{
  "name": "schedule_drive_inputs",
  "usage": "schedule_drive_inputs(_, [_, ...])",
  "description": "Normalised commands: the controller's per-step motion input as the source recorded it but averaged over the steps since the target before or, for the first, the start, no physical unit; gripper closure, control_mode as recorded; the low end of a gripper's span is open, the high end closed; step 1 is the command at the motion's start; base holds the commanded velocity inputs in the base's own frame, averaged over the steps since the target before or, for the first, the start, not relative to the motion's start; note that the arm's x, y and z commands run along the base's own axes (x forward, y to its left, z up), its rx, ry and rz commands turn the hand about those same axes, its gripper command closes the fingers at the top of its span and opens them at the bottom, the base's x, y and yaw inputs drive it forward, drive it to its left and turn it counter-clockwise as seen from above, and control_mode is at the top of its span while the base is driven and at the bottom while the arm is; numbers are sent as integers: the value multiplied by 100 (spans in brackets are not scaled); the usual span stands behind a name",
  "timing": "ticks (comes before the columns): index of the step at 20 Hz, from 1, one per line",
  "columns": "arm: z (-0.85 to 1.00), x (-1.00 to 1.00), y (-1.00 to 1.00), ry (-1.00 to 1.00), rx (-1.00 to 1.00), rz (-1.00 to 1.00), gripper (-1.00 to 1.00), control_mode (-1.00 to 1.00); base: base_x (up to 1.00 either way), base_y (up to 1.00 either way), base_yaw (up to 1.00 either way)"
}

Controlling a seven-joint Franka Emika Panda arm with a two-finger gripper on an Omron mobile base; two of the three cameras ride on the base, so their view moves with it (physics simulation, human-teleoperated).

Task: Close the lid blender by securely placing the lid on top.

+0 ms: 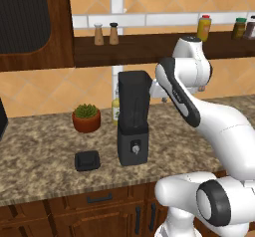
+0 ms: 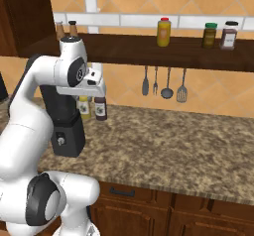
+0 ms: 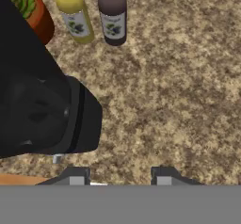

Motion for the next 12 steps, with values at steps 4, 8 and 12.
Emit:
schedule_drive_inputs(4, [-3, -30, 3, 0, 0, 0, -100, -100, 0, 0, 0])
schedule_drive_inputs(8, [-10, -82, 15, -13, 0, 0, -100, -100, 0, 0, 0])
schedule_drive_inputs(12, [5, -100, 1, -36, 0, 0, -100, -100, 0, 0, 0])
